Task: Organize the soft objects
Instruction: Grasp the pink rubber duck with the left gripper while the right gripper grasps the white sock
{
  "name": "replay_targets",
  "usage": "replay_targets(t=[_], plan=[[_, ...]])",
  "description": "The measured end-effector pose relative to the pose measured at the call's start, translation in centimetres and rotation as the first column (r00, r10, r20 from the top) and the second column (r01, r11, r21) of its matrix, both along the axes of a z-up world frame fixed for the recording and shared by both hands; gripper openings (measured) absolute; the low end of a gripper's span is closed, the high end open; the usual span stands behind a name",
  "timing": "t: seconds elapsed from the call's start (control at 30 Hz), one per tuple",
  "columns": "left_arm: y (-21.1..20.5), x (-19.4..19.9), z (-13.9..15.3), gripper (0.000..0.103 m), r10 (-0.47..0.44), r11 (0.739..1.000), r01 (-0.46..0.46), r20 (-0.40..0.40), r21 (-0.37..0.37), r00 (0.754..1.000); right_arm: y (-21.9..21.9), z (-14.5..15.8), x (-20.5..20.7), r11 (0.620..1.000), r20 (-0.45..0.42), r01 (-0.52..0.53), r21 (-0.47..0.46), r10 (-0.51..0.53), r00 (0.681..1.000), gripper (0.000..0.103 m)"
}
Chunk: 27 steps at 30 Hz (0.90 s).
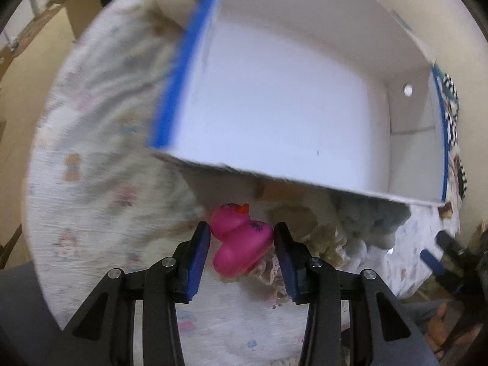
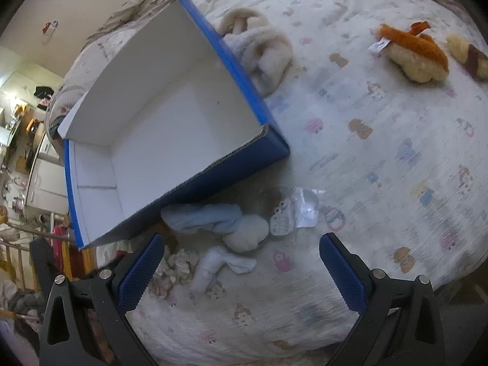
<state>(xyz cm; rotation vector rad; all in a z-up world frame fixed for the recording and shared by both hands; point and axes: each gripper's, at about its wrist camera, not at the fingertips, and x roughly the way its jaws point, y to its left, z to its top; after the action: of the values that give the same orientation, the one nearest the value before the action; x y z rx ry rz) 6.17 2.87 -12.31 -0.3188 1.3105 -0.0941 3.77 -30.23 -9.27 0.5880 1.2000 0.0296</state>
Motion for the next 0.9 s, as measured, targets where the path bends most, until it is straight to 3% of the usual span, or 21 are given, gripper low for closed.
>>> replay_targets(t=[0.13,0.27,0.37,0.6,0.63,0.67,0.73,0.87,0.9], plan=[[1.6,-1.2,1.7,0.039,0.009,1.0,-0.01,0.044,0.03,0.999,1.9,-1.1,0.6,0.993,-0.048,-0.09,0.071,0.094,0.994,0.103],[2.1,-2.2,2.8,0.039,0.004,0.996,-0.01,0.072,0.089,0.997,5.4,-2.4,1.6,0.973,-0.098,-0.222,0.064,0.228,0.969,0.084],[2.7,-3.9,3.8,0.039,0.014,0.995,-0.022,0.079,0.098,0.997,6.8,-3.8,2.2,0.967,-0.143,-0.245,0.071,0.253,0.957,0.08],[0.8,-2.8,3.1,0.039,0.014,0.993,-0.024,0.084,0.113,0.996,9.4,-6.5,3.0,0.947,-0.213,-0.303,-0.102,0.277,0.937,0.08],[0.7,-2.6,3.1,0.039,0.014,0.993,-0.024,0.085,0.114,0.996,9.6,-6.4,2.9,0.941,-0.211,-0.315,-0.122,0.286,0.935,0.071],[0.6,-2.5,3.1,0.039,0.013,0.993,-0.023,0.085,0.112,0.996,9.8,-6.4,2.9,0.936,-0.211,-0.322,-0.143,0.289,0.934,0.054],[0.7,-2.6,3.1,0.039,0.009,0.993,-0.019,0.088,0.114,0.996,9.4,-6.5,2.8,0.936,-0.216,-0.32,-0.144,0.286,0.934,0.035],[0.4,-2.8,3.5,0.039,-0.002,0.991,-0.013,0.109,0.136,0.994,8.1,-5.8,2.2,0.949,-0.189,-0.299,-0.101,0.277,0.942,0.015],[0.4,-2.9,3.6,0.039,-0.002,0.99,-0.014,0.113,0.139,0.994,7.7,-5.3,1.9,0.95,-0.178,-0.297,-0.101,0.276,0.944,0.014]])
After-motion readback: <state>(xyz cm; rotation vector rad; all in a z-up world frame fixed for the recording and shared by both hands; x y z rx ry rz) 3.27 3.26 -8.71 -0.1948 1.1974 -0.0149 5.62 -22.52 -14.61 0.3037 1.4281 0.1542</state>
